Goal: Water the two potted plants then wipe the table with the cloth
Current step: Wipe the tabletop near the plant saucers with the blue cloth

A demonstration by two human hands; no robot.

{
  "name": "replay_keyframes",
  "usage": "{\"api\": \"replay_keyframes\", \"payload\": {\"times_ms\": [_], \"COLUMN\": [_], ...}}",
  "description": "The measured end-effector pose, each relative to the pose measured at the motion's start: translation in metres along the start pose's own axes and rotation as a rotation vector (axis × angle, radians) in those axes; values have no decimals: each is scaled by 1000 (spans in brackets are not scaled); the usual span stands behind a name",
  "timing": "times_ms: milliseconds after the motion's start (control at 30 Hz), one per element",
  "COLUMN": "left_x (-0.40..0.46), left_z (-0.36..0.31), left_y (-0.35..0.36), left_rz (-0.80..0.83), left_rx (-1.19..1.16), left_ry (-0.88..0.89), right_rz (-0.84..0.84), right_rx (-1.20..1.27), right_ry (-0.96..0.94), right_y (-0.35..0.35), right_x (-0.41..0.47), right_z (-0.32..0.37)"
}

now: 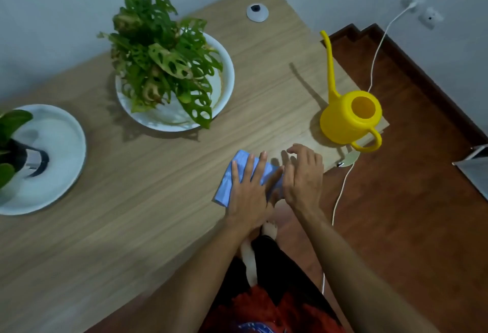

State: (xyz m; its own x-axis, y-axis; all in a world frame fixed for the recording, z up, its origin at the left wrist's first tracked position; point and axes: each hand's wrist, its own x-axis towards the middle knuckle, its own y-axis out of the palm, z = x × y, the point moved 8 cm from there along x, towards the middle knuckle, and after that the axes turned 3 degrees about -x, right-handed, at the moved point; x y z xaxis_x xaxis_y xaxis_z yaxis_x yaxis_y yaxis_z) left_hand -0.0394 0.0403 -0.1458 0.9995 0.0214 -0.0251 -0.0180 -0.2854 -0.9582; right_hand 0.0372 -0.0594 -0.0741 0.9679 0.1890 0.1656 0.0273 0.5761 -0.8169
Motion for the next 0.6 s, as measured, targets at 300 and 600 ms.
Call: {"api": "replay_keyframes", "payload": {"times_ms": [300,600], "left_x": [-102,-186], "left_z": [96,181], "left_y": [-22,-45], "left_rz": [40,-55], "left_rx": [33,4], "left_ry": [-300,-593], "right_rz": [258,402], "right_rx": [4,-59], "right_ry": [-258,-398], "right_y": [87,149], "right_x": [-44,-86], "right_z": [99,165]}}
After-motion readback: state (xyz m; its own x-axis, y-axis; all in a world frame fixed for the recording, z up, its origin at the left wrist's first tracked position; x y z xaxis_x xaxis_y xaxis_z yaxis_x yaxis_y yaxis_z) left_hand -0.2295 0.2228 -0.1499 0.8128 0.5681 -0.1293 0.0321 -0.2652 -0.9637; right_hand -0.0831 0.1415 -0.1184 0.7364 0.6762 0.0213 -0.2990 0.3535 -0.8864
